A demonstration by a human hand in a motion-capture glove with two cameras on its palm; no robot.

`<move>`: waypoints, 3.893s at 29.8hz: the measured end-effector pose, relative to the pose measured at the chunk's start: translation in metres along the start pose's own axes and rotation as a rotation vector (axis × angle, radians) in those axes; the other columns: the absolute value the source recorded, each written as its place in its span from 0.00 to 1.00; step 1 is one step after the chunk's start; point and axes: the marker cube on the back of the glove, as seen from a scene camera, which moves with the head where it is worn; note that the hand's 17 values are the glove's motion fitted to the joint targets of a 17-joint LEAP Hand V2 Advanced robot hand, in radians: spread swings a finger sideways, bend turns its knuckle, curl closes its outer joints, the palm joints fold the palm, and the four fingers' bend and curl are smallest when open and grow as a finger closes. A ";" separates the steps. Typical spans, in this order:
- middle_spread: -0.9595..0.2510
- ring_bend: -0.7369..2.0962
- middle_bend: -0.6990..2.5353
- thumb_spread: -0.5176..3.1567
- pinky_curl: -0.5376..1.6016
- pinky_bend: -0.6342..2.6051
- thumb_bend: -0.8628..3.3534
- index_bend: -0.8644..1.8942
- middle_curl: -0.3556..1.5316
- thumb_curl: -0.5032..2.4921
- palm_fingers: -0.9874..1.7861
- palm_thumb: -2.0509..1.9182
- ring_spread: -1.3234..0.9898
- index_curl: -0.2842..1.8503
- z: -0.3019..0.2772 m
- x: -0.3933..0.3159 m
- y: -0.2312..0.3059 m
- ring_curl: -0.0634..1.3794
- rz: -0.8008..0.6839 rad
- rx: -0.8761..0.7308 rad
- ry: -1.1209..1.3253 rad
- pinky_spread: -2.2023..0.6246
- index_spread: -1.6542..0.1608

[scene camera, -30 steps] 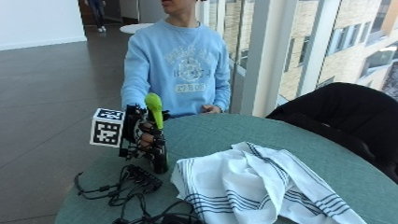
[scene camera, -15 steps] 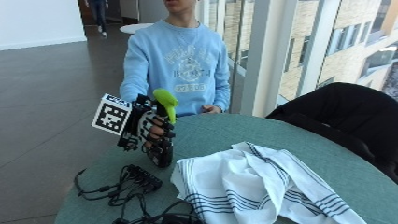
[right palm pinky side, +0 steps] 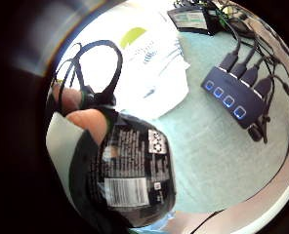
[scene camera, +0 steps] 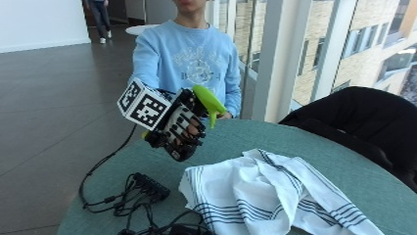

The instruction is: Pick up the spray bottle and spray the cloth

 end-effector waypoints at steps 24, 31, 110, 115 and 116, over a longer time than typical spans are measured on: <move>0.73 0.42 0.34 0.39 0.40 0.25 0.20 0.38 0.44 0.34 0.79 0.73 0.54 0.36 0.041 -0.028 -0.027 0.32 0.219 -0.209 0.145 0.82 0.79; 0.73 0.42 0.34 0.40 0.40 0.25 0.20 0.38 0.44 0.34 0.79 0.73 0.54 0.36 0.045 -0.029 -0.027 0.32 0.240 -0.223 0.153 0.82 0.79; 0.72 0.42 0.35 0.42 0.41 0.25 0.20 0.38 0.44 0.34 0.78 0.72 0.54 0.37 0.326 -0.208 -0.009 0.32 -0.487 -0.075 -0.393 0.81 0.80; 0.72 0.42 0.34 0.42 0.41 0.25 0.20 0.38 0.44 0.33 0.78 0.72 0.54 0.37 0.333 -0.202 -0.012 0.31 -0.482 -0.068 -0.392 0.81 0.80; 0.72 0.42 0.34 0.42 0.41 0.25 0.20 0.38 0.44 0.33 0.78 0.72 0.54 0.37 0.334 -0.202 -0.012 0.31 -0.481 -0.071 -0.391 0.81 0.80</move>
